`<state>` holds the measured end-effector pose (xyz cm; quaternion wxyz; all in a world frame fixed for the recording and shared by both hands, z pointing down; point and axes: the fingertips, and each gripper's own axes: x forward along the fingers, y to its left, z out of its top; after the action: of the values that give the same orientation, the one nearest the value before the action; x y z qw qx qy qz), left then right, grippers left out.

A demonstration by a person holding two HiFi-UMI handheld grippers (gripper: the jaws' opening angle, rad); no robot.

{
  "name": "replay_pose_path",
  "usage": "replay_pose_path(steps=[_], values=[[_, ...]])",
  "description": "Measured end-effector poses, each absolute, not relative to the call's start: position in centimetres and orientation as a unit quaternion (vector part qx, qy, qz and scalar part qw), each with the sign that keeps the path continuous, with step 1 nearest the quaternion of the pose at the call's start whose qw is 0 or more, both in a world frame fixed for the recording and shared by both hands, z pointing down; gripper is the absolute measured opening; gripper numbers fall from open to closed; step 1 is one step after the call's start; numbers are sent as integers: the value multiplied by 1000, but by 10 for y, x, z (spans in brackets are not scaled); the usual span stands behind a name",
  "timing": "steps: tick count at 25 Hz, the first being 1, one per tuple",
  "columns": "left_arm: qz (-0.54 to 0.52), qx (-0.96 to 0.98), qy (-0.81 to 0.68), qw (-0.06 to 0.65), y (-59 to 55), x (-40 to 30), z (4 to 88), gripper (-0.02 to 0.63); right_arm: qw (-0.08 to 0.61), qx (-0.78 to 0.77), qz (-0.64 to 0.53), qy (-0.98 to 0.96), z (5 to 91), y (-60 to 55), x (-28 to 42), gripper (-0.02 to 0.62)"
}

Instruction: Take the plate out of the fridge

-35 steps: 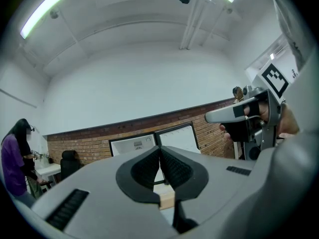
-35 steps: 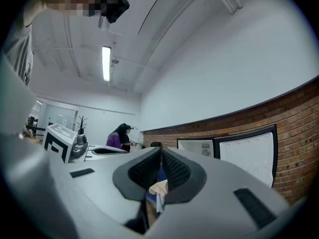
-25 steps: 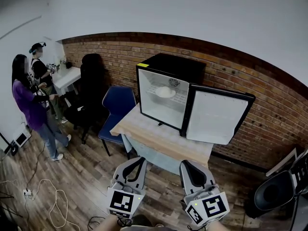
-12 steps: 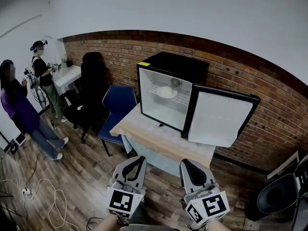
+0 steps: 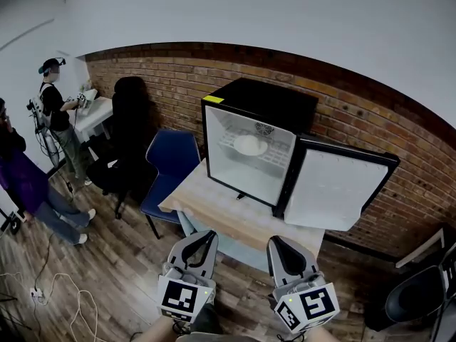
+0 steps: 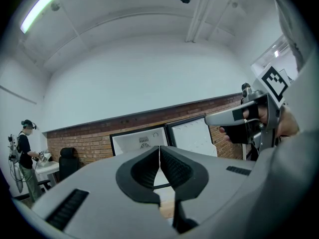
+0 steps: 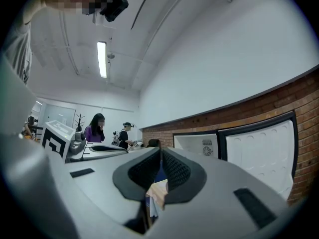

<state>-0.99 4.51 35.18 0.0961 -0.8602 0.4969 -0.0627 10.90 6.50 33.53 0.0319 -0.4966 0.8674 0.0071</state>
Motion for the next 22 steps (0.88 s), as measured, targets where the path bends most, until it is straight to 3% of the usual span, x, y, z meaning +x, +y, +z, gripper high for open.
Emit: replay_pose_path(steps=[22], values=[[-72, -897, 430, 75, -155, -52, 352, 18, 4, -553, -26, 833, 343, -128, 56, 34]])
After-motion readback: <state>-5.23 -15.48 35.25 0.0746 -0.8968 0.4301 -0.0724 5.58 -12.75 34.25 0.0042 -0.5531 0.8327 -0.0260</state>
